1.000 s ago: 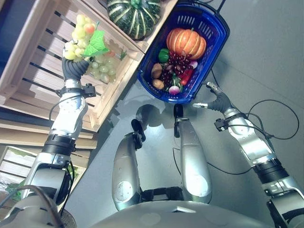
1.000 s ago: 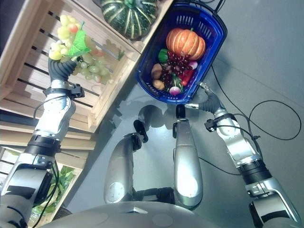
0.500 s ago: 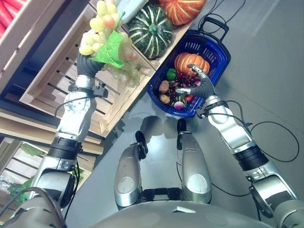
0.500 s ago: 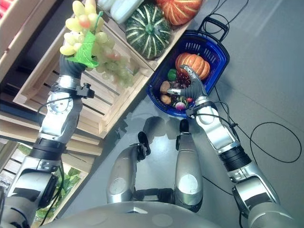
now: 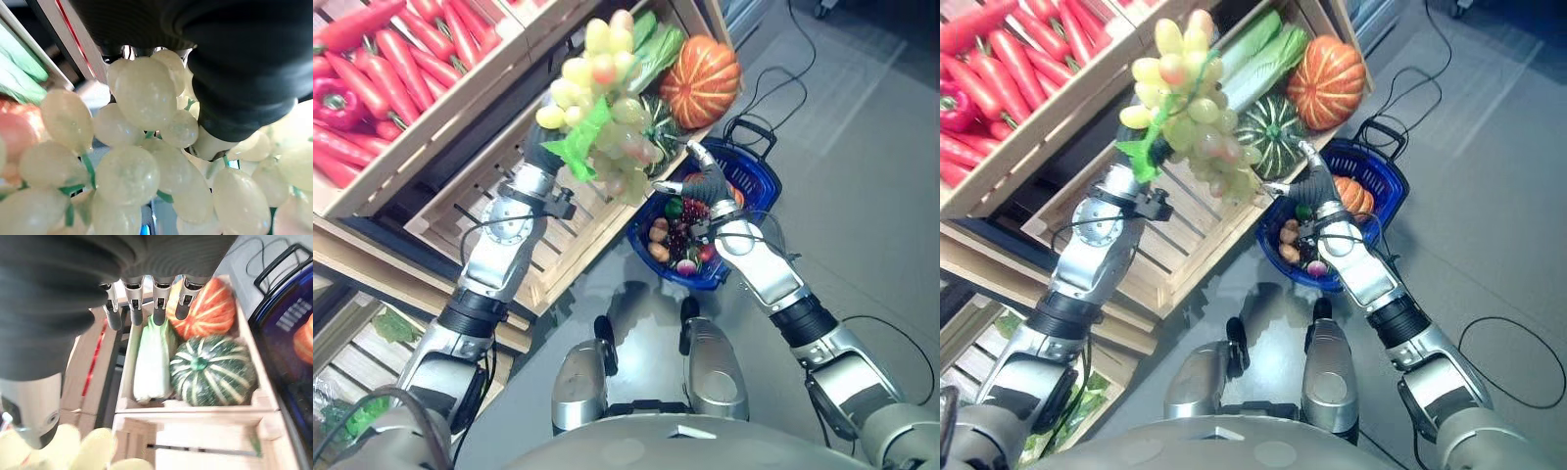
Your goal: Pick up fruits and vegetables into the basket
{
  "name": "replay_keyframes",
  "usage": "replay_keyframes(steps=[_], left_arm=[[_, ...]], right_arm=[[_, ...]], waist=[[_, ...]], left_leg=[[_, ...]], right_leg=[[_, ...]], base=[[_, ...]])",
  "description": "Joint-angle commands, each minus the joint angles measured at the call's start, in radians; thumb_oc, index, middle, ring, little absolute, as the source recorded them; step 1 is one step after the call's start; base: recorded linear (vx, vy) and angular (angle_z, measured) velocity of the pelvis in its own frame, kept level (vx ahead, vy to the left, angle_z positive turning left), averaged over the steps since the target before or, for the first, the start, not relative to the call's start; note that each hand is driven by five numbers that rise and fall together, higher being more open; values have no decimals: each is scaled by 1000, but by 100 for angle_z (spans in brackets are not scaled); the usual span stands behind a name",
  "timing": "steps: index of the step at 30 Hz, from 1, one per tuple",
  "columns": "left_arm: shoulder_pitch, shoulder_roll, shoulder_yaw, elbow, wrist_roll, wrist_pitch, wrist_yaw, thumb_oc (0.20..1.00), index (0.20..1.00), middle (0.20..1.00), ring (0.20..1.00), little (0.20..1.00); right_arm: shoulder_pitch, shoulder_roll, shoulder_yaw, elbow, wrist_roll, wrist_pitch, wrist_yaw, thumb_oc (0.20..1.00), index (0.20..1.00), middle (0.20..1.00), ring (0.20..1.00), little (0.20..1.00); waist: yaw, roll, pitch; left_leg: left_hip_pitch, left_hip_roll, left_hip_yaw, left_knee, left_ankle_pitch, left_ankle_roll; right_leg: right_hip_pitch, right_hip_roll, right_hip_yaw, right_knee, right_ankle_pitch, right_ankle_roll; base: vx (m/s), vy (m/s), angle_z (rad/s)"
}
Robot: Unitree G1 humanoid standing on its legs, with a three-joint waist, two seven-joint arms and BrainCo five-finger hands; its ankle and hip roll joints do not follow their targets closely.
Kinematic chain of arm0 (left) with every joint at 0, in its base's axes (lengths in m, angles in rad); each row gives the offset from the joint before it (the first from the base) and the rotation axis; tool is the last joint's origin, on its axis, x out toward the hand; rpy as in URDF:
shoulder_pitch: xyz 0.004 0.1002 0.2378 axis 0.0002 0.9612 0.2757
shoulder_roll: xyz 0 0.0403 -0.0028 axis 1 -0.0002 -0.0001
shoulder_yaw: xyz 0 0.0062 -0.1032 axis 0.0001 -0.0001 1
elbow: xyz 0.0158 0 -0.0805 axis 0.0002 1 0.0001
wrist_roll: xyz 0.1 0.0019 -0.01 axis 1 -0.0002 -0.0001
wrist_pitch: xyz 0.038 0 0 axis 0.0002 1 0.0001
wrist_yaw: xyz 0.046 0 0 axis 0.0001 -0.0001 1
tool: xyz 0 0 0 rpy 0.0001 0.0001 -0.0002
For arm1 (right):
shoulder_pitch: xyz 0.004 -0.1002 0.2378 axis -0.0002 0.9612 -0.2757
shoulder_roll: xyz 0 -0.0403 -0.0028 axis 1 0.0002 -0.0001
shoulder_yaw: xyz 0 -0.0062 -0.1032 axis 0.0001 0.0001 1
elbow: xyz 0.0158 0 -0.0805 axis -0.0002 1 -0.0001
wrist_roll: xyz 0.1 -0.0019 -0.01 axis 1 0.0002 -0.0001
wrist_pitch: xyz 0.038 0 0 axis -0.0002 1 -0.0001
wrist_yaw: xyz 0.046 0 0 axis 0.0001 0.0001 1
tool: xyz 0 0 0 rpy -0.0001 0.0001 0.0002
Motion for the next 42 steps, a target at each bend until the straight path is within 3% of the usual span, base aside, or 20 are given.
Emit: replay_keyframes(steps=[1, 6, 8, 11, 18, 26, 34, 42], left_arm=[[27, -17, -38, -101, 7, -38, -27, 200, 200, 200, 200, 200], [17, -27, -78, -116, 11, -16, -56, 200, 200, 200, 200, 200], [13, -33, -90, -121, 38, -12, -38, 200, 200, 200, 200, 200], [16, -33, -96, -124, 45, -32, -28, 200, 200, 200, 200, 200], [49, -42, -60, -168, 28, -33, -16, 200, 200, 200, 200, 200], [54, -59, -76, -180, 1, -20, -61, 200, 200, 200, 200, 200], [51, -53, -82, -171, -40, 18, -106, 200, 200, 200, 200, 200], [91, -29, -25, -166, 13, -20, -27, 200, 200, 200, 200, 200]], right_arm=[[5, 66, 23, -16, 20, -52, -2, 1000, 1000, 1000, 1000, 1000], [-13, 78, 58, -23, 55, -112, 13, 1000, 1000, 1000, 1000, 1000], [-24, 88, 68, -25, 79, -187, 38, 1000, 1000, 1000, 1000, 1000], [-14, 88, 73, -55, 133, -231, 81, 1000, 1000, 1000, 1000, 1000], [58, 101, 42, -47, 186, -269, 48, 1000, 1000, 1000, 1000, 1000], [59, 100, 62, -56, 165, -309, 146, 1000, 1000, 1000, 1000, 1000], [43, 80, 90, -71, 164, -233, 202, 1000, 1000, 1000, 1000, 1000], [94, 57, 46, -76, 170, -245, 209, 1000, 1000, 1000, 1000, 1000]], waist=[[18, -26, -76], [25, -29, -90], [27, -28, -95], [30, -29, -106], [28, -26, -117], [28, -20, -111], [34, -30, -118], [34, -32, -126]], left_leg=[[-16, -39, -46, 5, -47, 56], [1, -34, -48, -7, -48, 55], [11, -33, -48, -15, -47, 53], [17, -30, -51, -19, -49, 51], [36, -24, -48, -32, -45, 47], [43, -26, -50, -35, -43, 46], [57, -21, -52, -39, -41, 46], [73, -18, -50, -49, -40, 44]], right_leg=[[108, -50, -18, -48, -70, 62], [127, -54, -23, -65, -65, 69], [135, -55, -26, -73, -63, 72], [140, -59, -31, -74, -63, 78], [153, -64, -39, -85, -60, 83], [161, -70, -44, -85, -60, 83], [174, -68, -48, -89, -57, 87], [187, -67, -49, -93, -59, 88]], base=[[33, -19, 4], [17, -15, 4], [0, 0, 0], [12, -1, 1], [20, 4, 8], [-6, 13, 0], [9, -9, 2], [4, 0, 0]])
